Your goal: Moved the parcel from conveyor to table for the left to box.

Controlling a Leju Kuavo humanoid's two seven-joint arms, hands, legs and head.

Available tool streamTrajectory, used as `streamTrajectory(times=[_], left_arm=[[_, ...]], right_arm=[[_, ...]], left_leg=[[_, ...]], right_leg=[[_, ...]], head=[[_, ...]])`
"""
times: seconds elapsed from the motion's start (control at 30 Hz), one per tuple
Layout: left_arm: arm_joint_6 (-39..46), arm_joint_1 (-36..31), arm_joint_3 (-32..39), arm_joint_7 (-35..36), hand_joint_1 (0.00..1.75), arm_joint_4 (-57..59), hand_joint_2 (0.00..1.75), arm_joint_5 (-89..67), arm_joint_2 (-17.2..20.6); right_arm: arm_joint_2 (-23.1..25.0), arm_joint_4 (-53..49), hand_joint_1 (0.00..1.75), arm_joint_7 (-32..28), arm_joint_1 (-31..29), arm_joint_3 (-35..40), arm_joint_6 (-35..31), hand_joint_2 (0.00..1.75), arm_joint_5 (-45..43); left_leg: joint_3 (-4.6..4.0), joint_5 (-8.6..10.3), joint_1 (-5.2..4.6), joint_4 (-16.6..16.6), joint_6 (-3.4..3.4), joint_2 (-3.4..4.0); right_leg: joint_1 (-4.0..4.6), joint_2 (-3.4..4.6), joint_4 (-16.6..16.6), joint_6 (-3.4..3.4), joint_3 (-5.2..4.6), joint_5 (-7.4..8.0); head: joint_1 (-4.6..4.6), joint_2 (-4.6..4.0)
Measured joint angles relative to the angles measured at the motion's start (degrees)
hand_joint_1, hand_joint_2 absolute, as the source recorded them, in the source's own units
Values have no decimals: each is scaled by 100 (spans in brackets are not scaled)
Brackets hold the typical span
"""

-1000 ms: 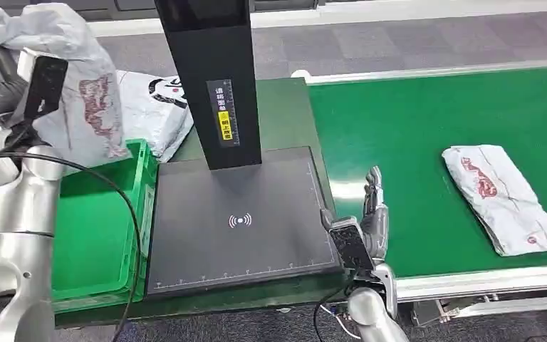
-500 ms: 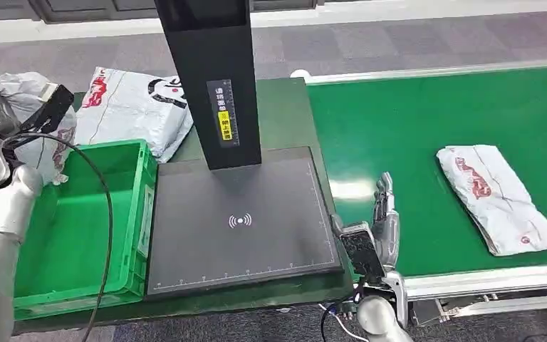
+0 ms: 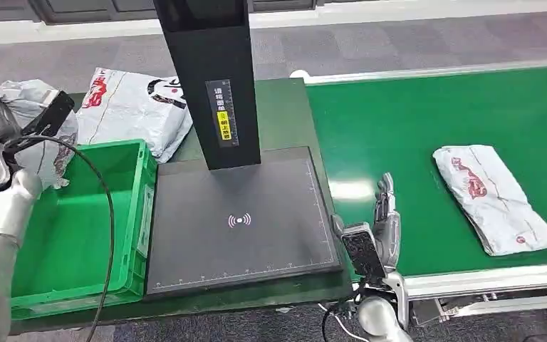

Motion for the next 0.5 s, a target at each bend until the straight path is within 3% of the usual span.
streamTrajectory(times=[0.03,0.13,0.17,0.2,0.23,0.3,0.5], left_arm=[[0,0,0,2,0,4,175,0,0],[-4,-2,-2,0,0,109,175,0,28],[-172,1,-2,-285,0,129,175,248,29],[-459,183,-2,-997,0,24,175,910,-11],[-994,497,-37,-857,0,-162,175,1001,-85],[-380,715,-98,-1214,0,-532,175,1765,-238],[-288,856,-96,-2135,0,-1255,175,3356,-461]], right_arm=[[0,0,0,0,1,0,0,175,0],[0,-28,0,0,16,-2,2,175,0],[0,-30,0,0,22,-11,2,175,-2],[-7,-59,0,2,39,-39,4,175,-2],[-9,-85,0,20,57,-109,68,175,44],[-9,-188,0,94,116,-142,142,175,140],[-9,-278,0,105,188,-192,118,175,155]], left_leg=[[0,0,0,0,0,0],[3,1,4,0,-1,1],[5,1,4,0,-1,2],[7,1,4,0,-1,0],[7,0,3,0,-2,6],[5,0,4,0,-2,2],[3,0,3,0,-2,1]], right_leg=[[0,0,0,0,0,0],[0,0,0,-1,0,0],[0,0,0,-1,1,0],[0,0,0,-1,5,0],[0,2,0,-1,3,0],[0,-1,0,-1,2,0],[0,-2,0,-1,2,0]], head=[[0,0],[0,0],[0,0],[0,0],[0,0],[0,0],[0,0]])
